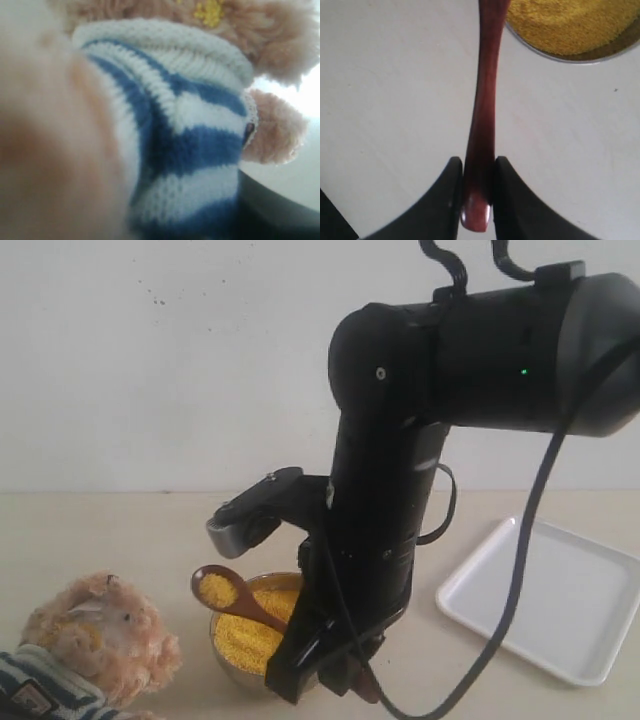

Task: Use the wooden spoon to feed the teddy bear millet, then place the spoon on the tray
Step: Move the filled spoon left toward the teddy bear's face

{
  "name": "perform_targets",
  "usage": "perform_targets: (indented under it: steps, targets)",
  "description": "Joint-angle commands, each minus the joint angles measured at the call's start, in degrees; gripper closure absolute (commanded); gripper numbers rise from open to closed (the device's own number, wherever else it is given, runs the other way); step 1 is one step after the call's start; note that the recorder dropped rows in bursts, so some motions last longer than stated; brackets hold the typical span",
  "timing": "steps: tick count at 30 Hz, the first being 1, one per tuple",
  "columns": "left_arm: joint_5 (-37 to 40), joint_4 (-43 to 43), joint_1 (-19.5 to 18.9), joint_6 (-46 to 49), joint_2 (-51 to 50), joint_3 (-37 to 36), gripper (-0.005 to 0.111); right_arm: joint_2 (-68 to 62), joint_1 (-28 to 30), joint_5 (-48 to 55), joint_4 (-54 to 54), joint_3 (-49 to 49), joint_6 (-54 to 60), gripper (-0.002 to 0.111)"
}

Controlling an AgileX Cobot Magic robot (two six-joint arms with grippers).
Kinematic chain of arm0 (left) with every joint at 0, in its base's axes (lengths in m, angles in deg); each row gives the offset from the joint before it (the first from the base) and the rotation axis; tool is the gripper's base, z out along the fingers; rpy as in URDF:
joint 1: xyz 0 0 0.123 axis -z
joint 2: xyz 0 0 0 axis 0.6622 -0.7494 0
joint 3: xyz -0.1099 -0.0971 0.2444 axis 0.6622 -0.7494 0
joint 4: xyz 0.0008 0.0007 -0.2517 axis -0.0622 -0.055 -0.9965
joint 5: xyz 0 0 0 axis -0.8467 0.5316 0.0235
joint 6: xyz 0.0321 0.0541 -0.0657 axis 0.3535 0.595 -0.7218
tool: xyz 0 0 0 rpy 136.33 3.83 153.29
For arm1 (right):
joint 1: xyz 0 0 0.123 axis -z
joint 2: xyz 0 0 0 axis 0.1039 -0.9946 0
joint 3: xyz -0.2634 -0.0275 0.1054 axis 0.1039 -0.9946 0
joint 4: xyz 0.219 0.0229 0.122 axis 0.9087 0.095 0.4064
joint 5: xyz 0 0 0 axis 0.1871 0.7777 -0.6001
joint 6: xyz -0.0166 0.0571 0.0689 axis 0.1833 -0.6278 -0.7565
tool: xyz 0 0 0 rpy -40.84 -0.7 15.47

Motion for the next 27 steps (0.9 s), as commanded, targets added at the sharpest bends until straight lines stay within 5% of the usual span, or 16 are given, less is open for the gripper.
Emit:
perform_targets:
  steps: [1,27]
  targets:
    - [0.5,-0.9,-0.2,0.3,0.4,-0.1,0.101,0.7,-4.2,0.1,-1.2,-0.1,0.3,0.109]
    - [0.4,-0.9,-0.2,0.3,0.4,-0.1,0.101,1.0,-8.3,0.1,-3.6,-0.1,-1.5,0.109]
